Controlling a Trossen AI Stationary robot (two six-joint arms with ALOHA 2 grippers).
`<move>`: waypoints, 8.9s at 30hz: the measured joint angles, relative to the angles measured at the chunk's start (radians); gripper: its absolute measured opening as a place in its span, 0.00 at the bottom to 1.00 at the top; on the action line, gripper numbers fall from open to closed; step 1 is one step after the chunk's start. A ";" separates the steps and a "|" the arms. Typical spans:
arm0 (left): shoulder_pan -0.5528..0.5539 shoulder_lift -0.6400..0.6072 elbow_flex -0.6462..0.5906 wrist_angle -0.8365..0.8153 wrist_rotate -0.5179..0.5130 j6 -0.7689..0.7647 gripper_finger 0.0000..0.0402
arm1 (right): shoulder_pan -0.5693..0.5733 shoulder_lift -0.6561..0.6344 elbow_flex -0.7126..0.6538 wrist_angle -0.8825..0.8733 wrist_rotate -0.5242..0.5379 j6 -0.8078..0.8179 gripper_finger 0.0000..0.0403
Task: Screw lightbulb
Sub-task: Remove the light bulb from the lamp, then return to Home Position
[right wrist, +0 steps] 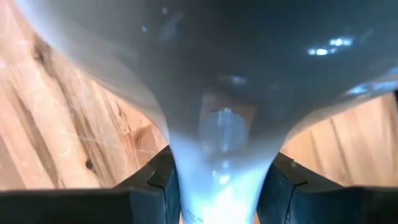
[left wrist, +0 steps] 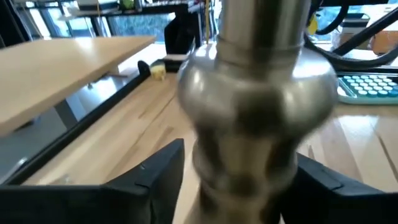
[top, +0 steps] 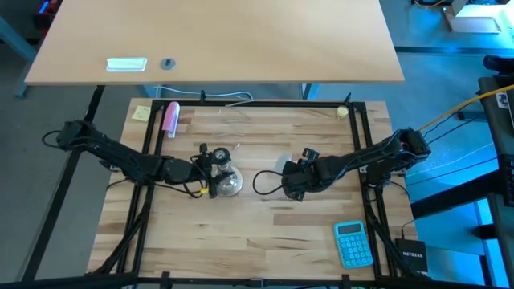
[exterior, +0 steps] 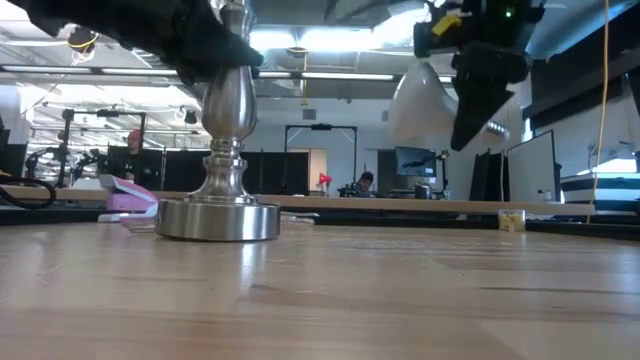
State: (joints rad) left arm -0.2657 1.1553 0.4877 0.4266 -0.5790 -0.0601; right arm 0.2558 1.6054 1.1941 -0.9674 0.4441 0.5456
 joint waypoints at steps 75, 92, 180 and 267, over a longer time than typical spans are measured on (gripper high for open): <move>-0.184 0.586 0.812 -0.262 -0.355 0.190 0.63 | 0.202 0.001 0.120 0.324 0.076 0.049 0.35; -0.175 0.586 0.812 -0.515 -0.349 -0.073 0.63 | 0.277 -0.013 0.162 0.168 0.096 0.089 0.35; -0.388 0.286 0.809 -0.673 -0.281 0.018 0.63 | -0.269 0.145 0.006 -0.176 -0.606 -0.157 0.67; -0.256 -1.151 -0.385 -0.333 0.003 0.168 0.63 | -0.230 -1.282 -1.024 1.183 -0.529 -0.340 0.72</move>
State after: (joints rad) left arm -0.5217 0.0045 0.1030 0.0932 -0.5758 0.1075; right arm 0.0254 0.3235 0.1699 0.2156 -0.0845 0.2055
